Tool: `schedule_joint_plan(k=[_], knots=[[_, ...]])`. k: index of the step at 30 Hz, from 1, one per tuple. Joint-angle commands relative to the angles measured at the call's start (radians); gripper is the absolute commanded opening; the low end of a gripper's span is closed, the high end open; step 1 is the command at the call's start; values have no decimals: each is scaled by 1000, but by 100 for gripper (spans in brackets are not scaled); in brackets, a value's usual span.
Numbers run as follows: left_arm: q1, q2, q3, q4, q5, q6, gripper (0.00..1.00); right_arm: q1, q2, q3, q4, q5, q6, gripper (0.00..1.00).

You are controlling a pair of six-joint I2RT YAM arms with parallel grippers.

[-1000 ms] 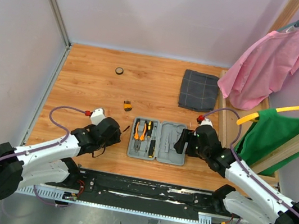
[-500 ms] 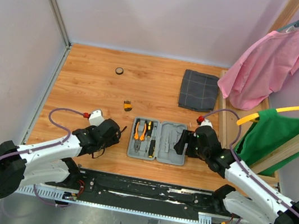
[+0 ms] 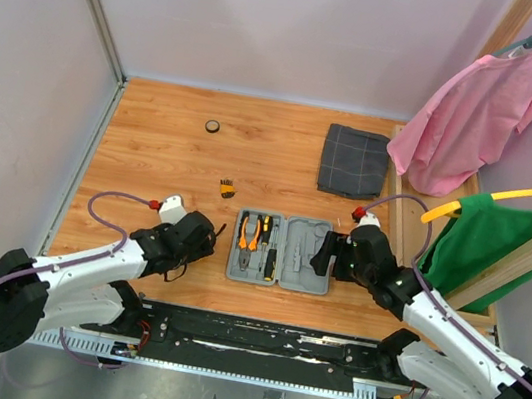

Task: Sort the tools into containers
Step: Place the engineering item at the center of the board.

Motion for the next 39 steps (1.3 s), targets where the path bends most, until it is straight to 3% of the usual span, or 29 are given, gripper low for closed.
schedule_joint_plan(k=[1, 8, 20, 27, 34, 39], knots=[[-8, 4, 43, -8, -35, 12, 74, 4, -22, 16, -44, 37, -26, 75], [-8, -9, 105, -64, -63, 44, 86, 2, -40, 38, -75, 64, -40, 78], [-2, -49, 257, -83, -143, 278, 87, 0, -43, 61, -100, 119, -61, 79], [101, -4, 268, -147, -31, 252, 88, -3, -47, 70, -121, 143, -71, 79], [104, 73, 180, -56, 113, 214, 94, -4, -19, 66, -108, 114, -64, 79], [104, 126, 154, -43, 123, 206, 96, -4, -9, 69, -108, 115, -74, 79]])
